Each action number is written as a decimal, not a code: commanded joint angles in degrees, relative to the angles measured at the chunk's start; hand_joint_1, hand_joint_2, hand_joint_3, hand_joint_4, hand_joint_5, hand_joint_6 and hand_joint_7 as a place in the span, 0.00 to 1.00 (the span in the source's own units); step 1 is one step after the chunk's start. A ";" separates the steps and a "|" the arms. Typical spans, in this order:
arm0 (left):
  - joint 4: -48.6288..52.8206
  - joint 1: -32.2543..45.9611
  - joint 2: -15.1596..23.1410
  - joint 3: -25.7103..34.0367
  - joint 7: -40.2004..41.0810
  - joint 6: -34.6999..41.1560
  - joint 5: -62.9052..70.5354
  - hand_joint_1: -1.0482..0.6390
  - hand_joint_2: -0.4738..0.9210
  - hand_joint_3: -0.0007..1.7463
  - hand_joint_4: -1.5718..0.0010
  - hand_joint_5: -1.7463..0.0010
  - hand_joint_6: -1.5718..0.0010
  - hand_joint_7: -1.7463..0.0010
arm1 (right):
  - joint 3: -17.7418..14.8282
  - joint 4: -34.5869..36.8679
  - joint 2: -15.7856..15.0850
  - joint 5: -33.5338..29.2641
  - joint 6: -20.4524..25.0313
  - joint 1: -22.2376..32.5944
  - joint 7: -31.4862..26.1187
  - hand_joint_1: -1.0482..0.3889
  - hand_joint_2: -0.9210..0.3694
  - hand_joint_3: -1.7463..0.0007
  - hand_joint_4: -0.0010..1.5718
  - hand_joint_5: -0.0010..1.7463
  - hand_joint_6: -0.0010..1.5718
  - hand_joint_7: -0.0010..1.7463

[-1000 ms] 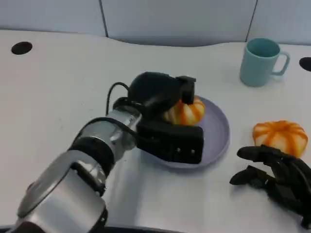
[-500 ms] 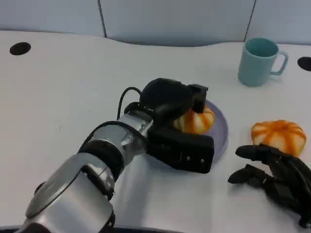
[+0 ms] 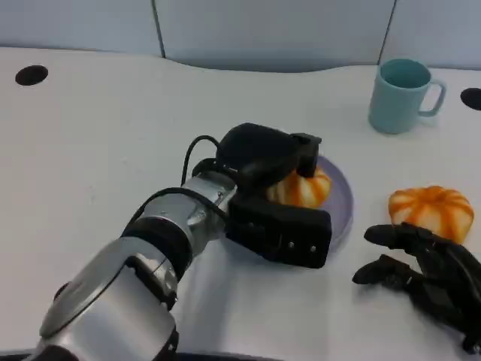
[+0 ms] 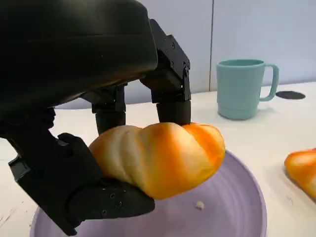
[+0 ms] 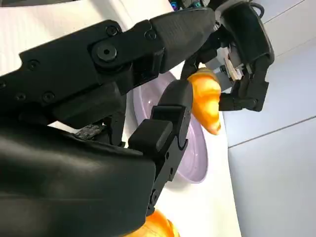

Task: Grasp the bread from the table and place it into the plate.

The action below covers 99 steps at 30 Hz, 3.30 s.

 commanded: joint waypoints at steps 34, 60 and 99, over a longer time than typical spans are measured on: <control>0.57 -2.43 1.52 -1.66 -14.10 8.78 1.46 0.04 1.00 0.16 1.00 1.00 1.00 1.00 | 0.10 1.04 -0.08 -0.84 1.25 1.66 -0.09 0.45 0.00 0.98 0.44 0.59 0.55 0.25; -3.99 1.94 7.73 13.35 -22.28 -4.57 -15.39 0.06 1.00 0.19 0.99 0.99 0.96 0.98 | -0.28 1.55 -0.98 -0.67 2.73 0.95 -0.47 0.45 0.00 0.99 0.43 0.59 0.55 0.26; -36.81 29.76 9.35 41.66 -46.56 -4.56 -56.72 0.24 1.00 0.15 0.78 0.48 0.66 0.90 | 0.09 2.11 -1.15 -1.51 1.50 0.31 -1.02 0.45 0.00 0.97 0.44 0.61 0.55 0.29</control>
